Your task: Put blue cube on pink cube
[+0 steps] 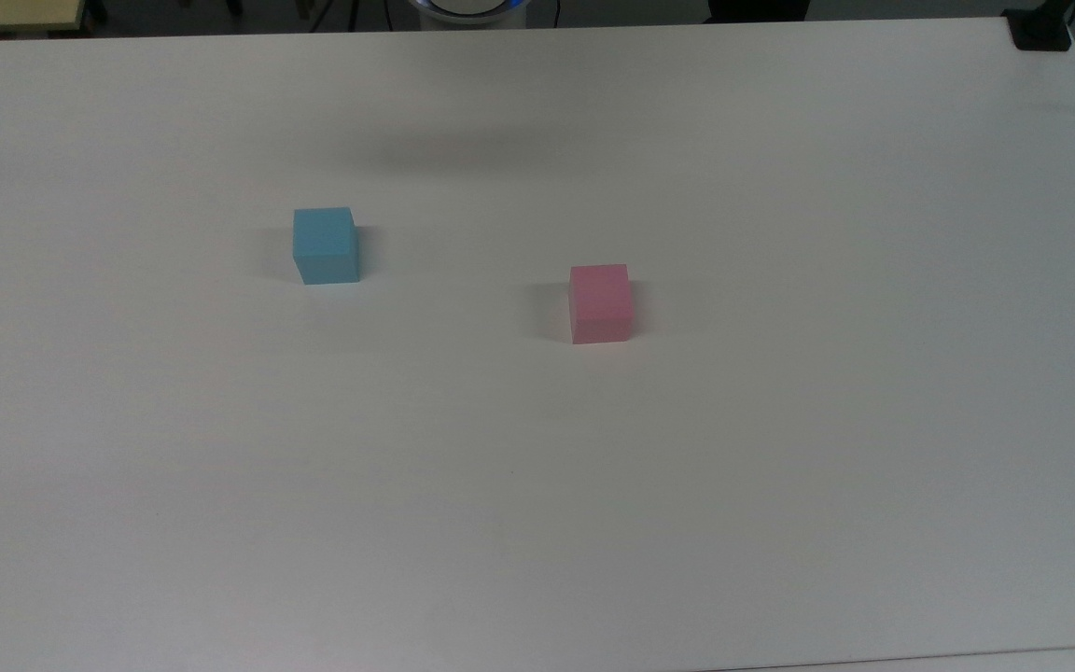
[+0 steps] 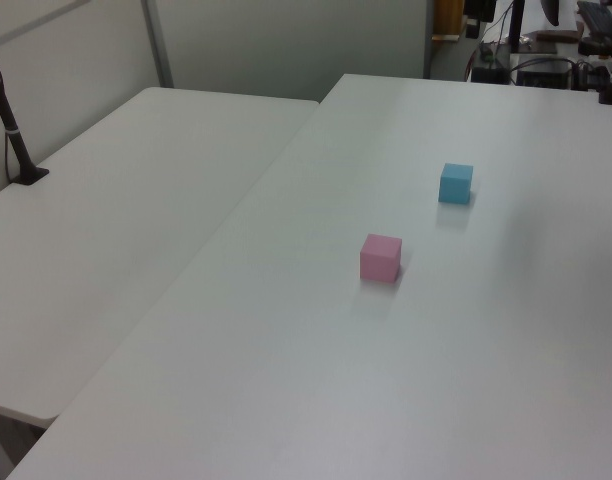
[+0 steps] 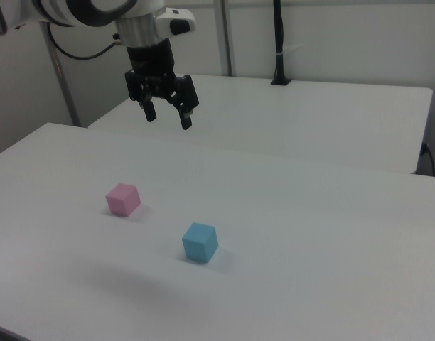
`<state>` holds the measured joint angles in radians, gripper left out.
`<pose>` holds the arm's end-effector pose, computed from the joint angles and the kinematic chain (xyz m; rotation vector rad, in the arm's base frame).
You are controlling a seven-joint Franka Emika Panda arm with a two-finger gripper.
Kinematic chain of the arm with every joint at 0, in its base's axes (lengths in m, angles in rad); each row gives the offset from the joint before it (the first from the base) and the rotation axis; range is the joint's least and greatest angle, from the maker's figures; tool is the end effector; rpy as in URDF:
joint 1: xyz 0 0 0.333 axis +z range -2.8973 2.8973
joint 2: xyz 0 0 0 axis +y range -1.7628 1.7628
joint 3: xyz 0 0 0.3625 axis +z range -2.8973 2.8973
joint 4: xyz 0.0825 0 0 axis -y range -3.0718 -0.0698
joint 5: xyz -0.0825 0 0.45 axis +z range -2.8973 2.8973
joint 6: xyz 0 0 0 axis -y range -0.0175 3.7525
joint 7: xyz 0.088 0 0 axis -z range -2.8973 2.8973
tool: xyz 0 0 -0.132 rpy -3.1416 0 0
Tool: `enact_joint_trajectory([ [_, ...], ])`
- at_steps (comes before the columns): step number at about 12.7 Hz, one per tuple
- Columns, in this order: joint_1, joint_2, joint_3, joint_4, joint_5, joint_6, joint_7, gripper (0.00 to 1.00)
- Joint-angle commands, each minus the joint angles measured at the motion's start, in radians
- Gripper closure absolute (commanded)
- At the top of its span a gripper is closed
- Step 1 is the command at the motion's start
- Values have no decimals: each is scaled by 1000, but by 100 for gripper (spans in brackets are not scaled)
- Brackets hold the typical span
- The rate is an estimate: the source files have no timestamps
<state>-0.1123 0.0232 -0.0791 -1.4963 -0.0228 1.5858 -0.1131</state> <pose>0.6206 -0.1226 0.6732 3.1033 -0.1221 0.0961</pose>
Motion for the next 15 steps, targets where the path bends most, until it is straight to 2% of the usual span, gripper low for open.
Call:
enact_joint_trajectory([
  [1,5,-8,-10,-15,17,29,-16,0],
  [15,8,-2,-8,-16,11,51,-16,0],
])
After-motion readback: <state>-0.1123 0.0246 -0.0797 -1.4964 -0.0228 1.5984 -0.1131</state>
